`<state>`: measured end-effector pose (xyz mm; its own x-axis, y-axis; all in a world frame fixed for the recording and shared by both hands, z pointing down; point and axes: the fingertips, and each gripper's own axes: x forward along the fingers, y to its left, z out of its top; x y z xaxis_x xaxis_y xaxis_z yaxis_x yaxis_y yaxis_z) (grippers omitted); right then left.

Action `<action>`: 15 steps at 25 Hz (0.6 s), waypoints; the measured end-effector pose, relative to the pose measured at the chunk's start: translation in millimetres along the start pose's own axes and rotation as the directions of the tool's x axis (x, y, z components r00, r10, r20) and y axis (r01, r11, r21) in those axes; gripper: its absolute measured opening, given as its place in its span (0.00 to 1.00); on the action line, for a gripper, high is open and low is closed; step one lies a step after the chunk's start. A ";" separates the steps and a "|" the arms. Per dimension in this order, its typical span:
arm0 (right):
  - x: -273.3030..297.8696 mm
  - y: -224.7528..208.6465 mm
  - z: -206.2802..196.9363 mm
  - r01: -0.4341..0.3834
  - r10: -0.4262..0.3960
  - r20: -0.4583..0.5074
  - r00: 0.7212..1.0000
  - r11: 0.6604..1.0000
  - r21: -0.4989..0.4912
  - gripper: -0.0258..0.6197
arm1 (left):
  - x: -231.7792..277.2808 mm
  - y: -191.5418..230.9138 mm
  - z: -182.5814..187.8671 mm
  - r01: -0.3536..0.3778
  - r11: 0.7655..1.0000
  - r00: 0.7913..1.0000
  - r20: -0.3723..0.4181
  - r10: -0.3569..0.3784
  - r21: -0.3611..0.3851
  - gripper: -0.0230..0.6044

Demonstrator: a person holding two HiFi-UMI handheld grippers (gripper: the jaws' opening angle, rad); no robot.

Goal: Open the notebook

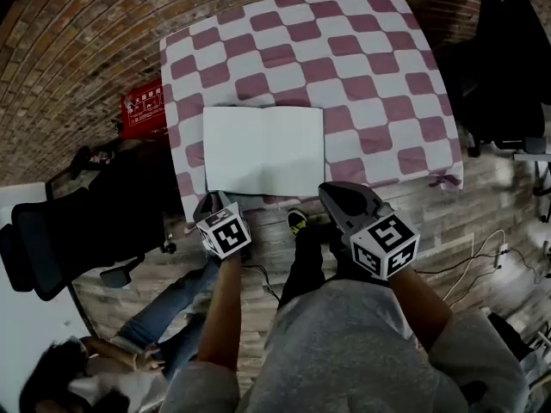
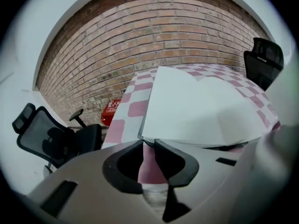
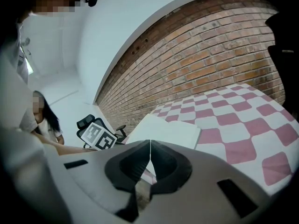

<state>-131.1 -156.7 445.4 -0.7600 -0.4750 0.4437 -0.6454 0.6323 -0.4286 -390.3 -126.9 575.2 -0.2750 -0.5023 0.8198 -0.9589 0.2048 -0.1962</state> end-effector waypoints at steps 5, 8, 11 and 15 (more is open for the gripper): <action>10.4 0.8 -5.1 0.001 -0.001 -0.021 1.000 1.000 0.002 0.08 | -13.5 -2.4 8.1 -0.084 0.973 0.995 0.074 0.070 0.214 0.16; 18.6 1.1 -10.3 0.003 -0.003 -0.037 0.999 1.000 0.001 0.08 | -2.1 -4.5 1.6 -0.084 0.958 0.996 0.033 0.077 0.275 0.16; 28.2 0.8 -16.5 0.013 -0.013 -0.059 0.998 1.000 -0.010 0.08 | 4.7 -4.8 -2.9 -0.050 0.973 0.999 0.000 0.051 0.225 0.16; 37.8 1.6 -23.9 0.021 -0.023 -0.085 0.996 1.000 -0.014 0.08 | 4.1 -3.8 -4.3 -0.007 0.977 1.000 -0.008 0.008 0.214 0.17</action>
<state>-159.0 -159.0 480.3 -0.7359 -0.4353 0.5186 -0.6604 0.6304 -0.4080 -387.5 -126.2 581.6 -0.2825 -0.4941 0.8222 -0.9497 0.0231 -0.3124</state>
